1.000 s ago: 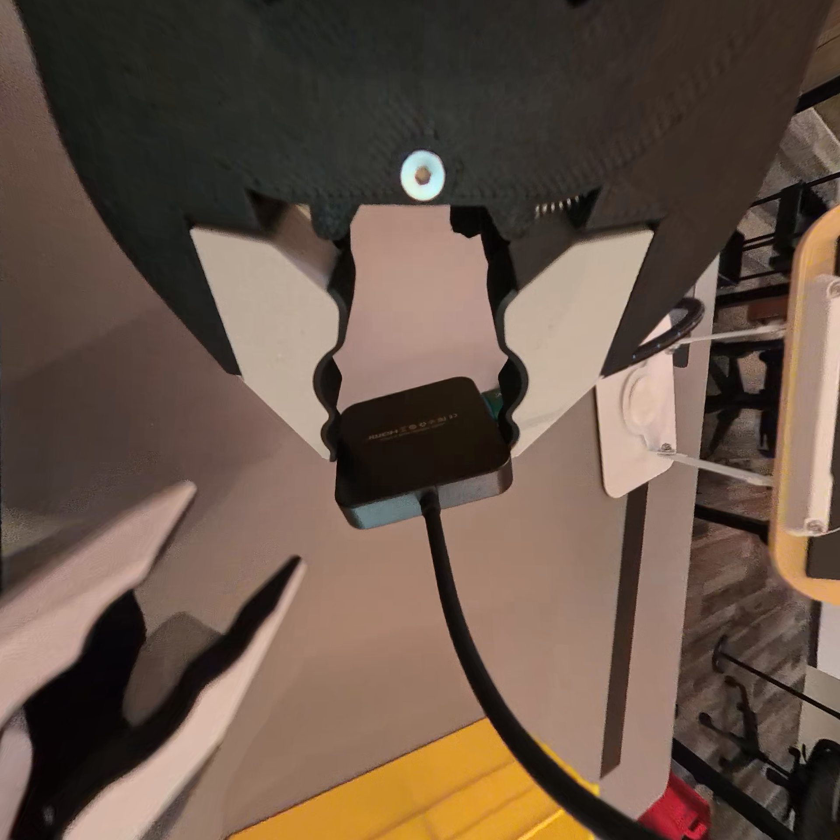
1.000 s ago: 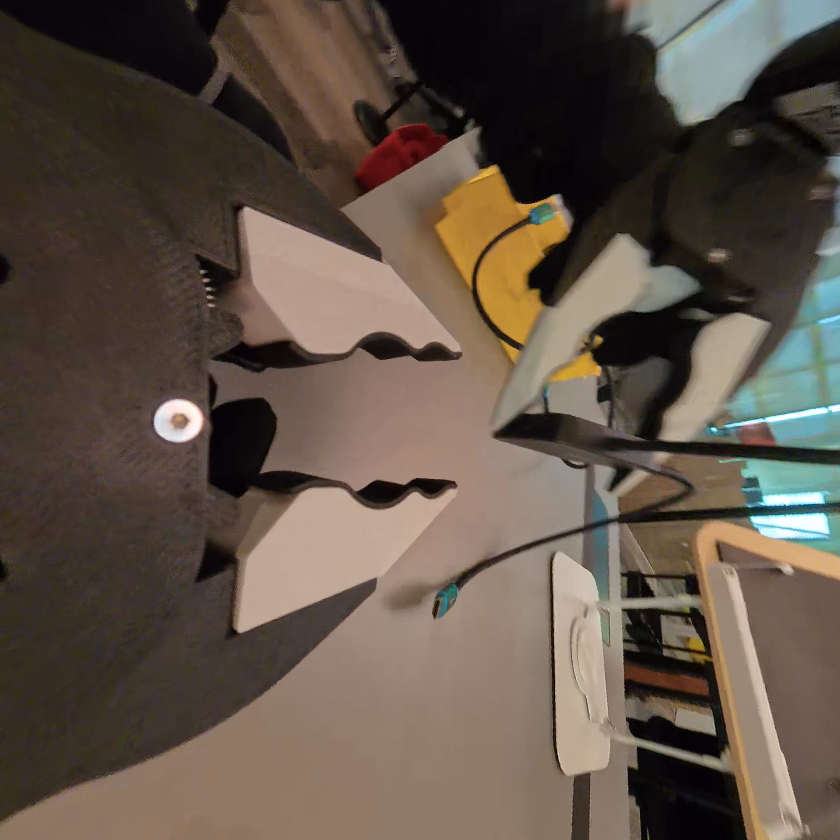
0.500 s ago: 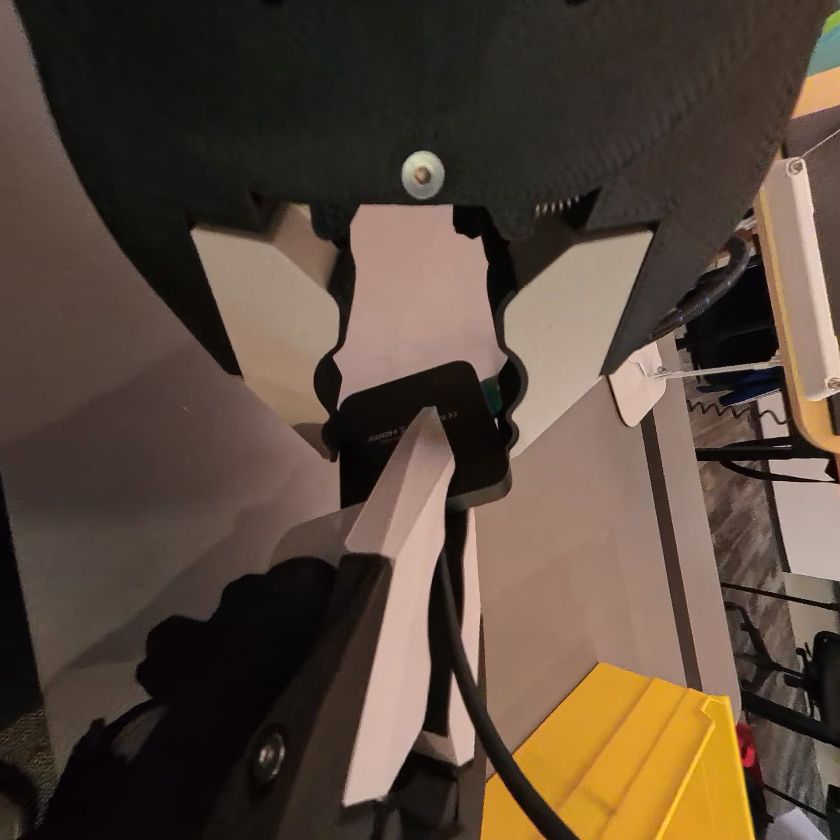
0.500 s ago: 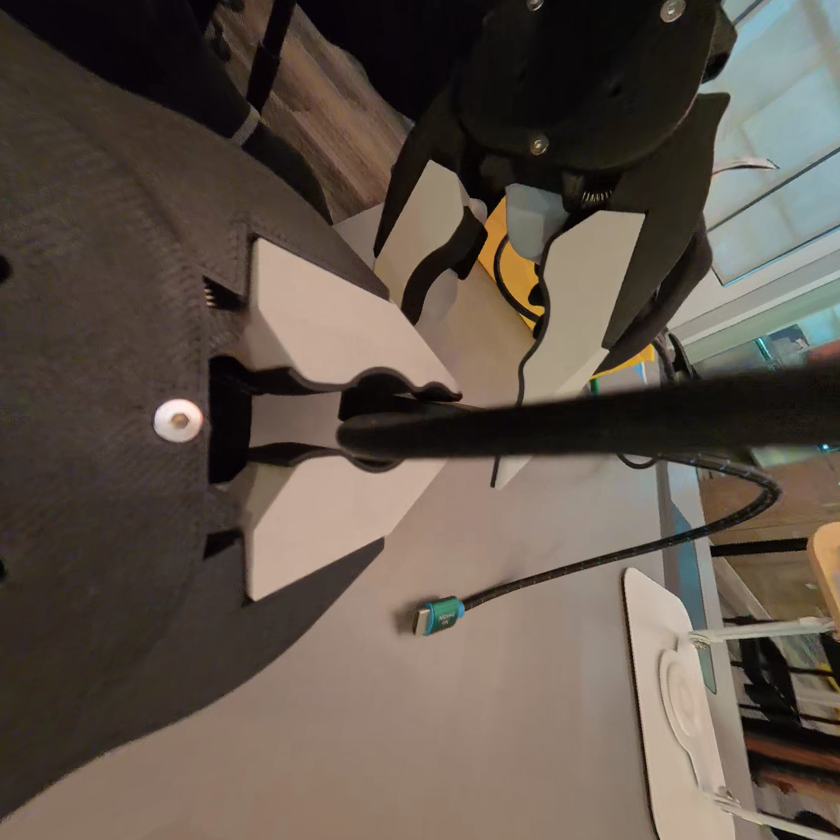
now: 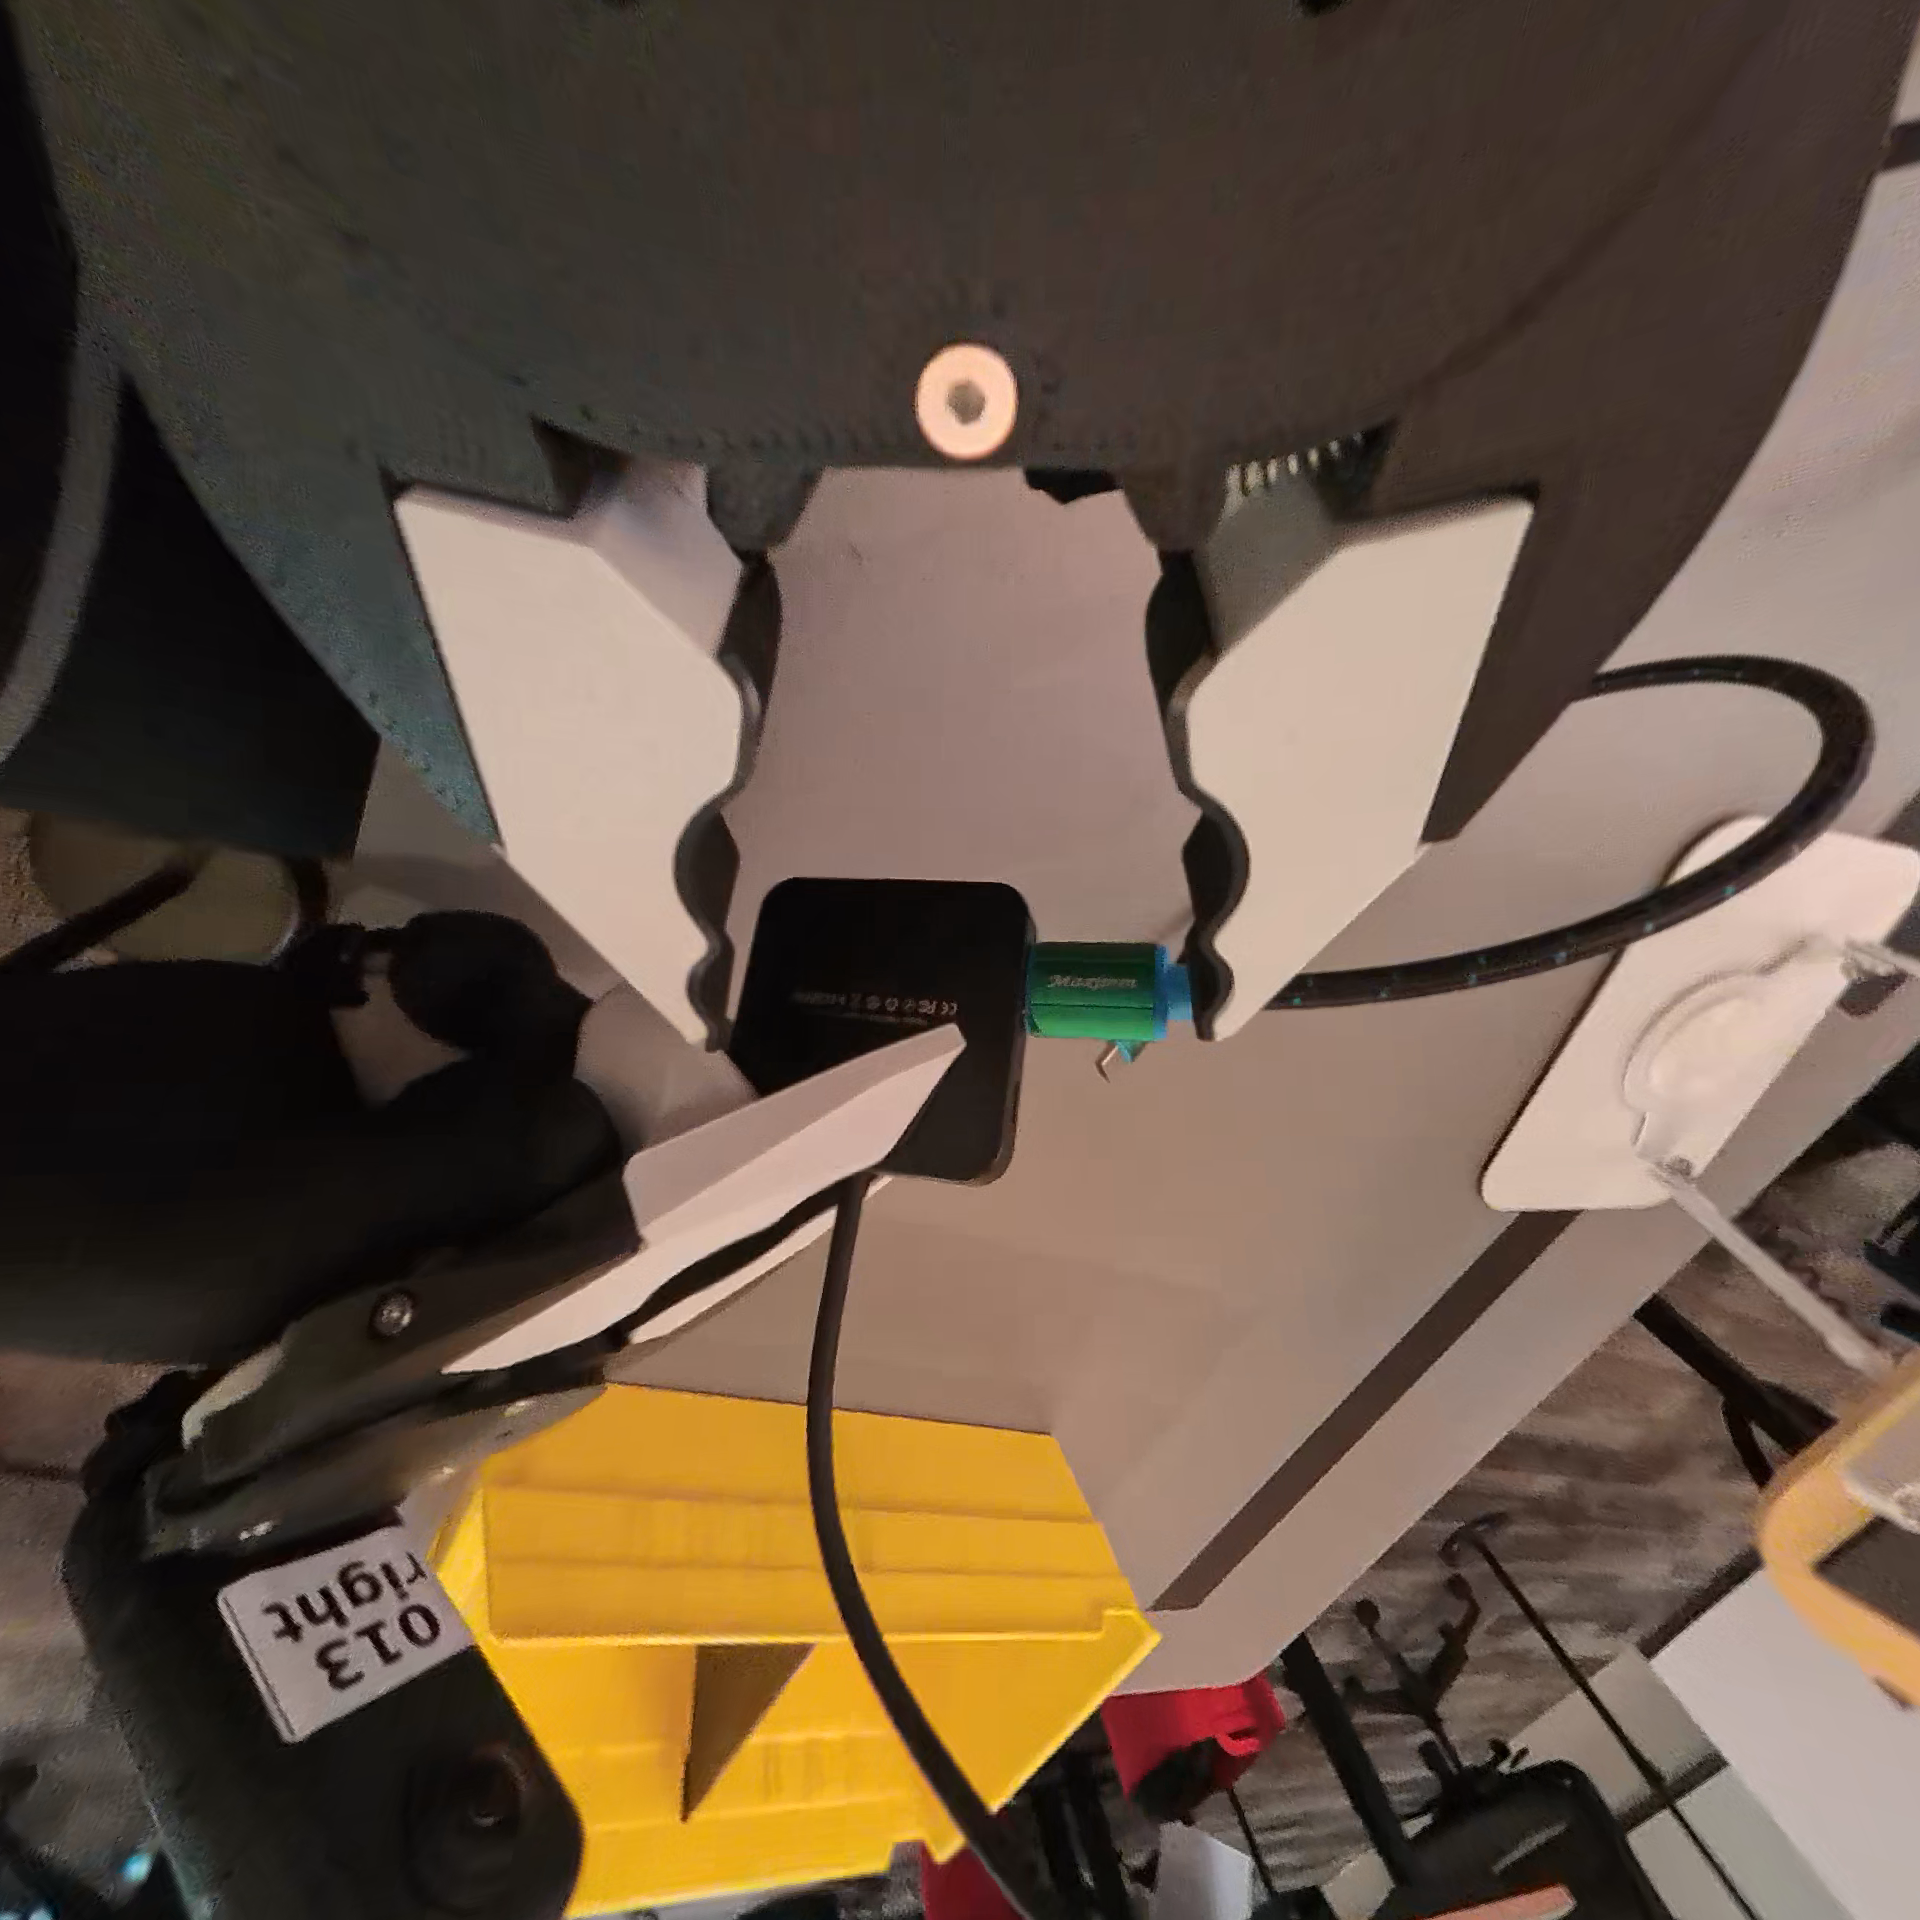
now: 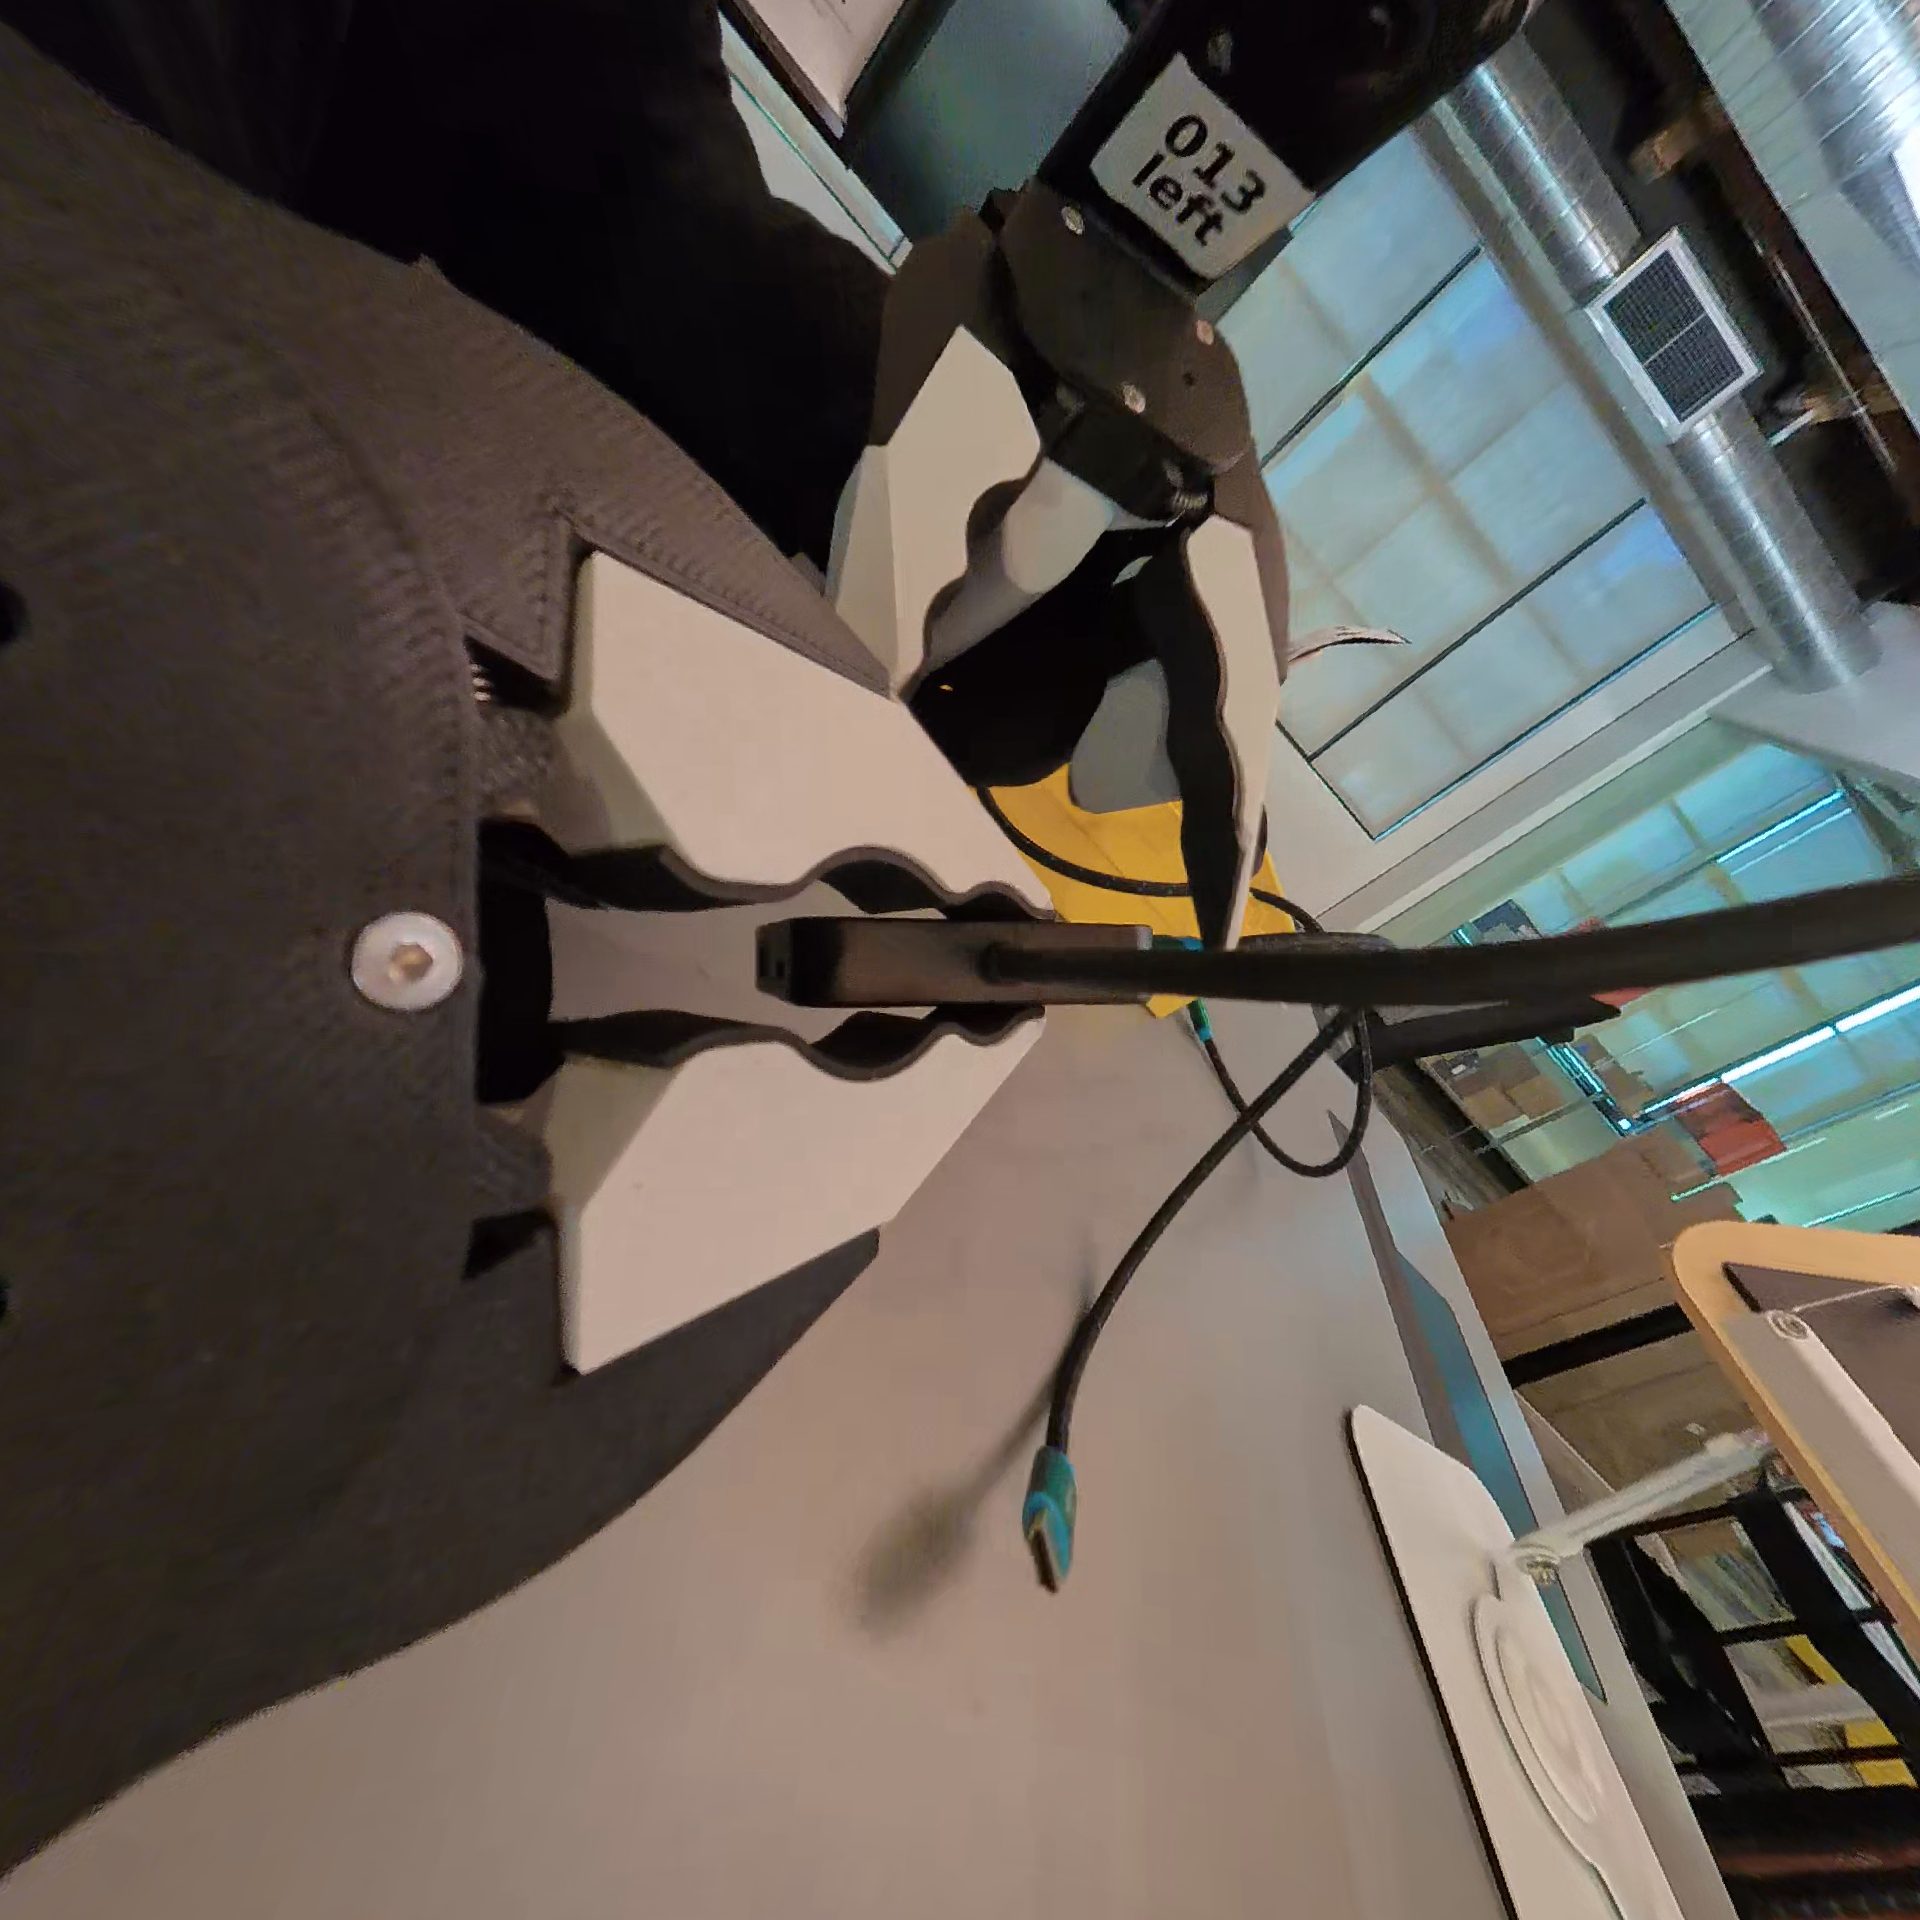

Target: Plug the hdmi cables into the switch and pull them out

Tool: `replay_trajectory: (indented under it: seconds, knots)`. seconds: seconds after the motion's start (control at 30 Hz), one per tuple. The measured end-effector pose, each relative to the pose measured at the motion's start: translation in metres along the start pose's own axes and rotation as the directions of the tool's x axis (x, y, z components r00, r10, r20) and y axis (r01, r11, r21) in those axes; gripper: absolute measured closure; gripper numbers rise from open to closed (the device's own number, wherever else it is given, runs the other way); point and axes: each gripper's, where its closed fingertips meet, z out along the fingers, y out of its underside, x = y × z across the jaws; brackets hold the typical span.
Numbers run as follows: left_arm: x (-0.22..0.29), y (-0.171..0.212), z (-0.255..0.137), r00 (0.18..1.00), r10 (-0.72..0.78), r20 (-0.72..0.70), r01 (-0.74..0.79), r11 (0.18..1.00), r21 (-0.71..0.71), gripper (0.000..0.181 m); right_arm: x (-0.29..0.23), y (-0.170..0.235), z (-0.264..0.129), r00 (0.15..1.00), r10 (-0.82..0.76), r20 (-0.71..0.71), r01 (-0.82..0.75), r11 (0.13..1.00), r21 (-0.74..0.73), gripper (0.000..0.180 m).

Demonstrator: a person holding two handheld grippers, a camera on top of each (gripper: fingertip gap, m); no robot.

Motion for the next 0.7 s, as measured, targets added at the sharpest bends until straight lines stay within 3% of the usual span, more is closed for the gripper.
replay_trajectory:
  seconds: [0.13, 0.27, 0.4, 0.53, 0.63, 0.7]
  knots:
    - [-0.003, 0.004, -0.003, 0.996, -0.086, 0.023, 0.085, 0.996, 0.026, 0.091, -0.001, 0.003, 0.002, 1.000, -0.004, 0.001, 0.004, 1.000, -0.007, 0.170]
    - [-0.007, -0.020, -0.020, 0.997, -0.066, 0.040, 0.057, 0.980, 0.190, 0.113, 0.005, -0.003, -0.003, 1.000, 0.010, -0.018, -0.010, 1.000, 0.022, 0.170]
    - [-0.014, 0.000, -0.015, 0.980, -0.201, 0.002, 0.198, 0.969, 0.145, 0.119, 0.004, -0.012, -0.008, 0.998, 0.061, 0.030, -0.063, 0.995, 0.081, 0.170]
    - [-0.003, 0.006, -0.001, 0.844, -0.479, -0.239, 0.518, 0.845, 0.136, 0.113, -0.006, -0.017, -0.008, 0.988, 0.111, 0.104, -0.124, 0.983, 0.132, 0.170]
    - [0.017, -0.002, 0.004, 0.712, -0.549, -0.438, 0.648, 0.754, 0.108, 0.133, -0.012, -0.019, -0.009, 0.977, 0.143, 0.156, -0.167, 0.975, 0.150, 0.170]
    - [0.024, -0.007, 0.006, 0.671, -0.543, -0.505, 0.673, 0.731, 0.108, 0.150, -0.016, -0.021, -0.009, 0.967, 0.168, 0.191, -0.200, 0.967, 0.160, 0.170]
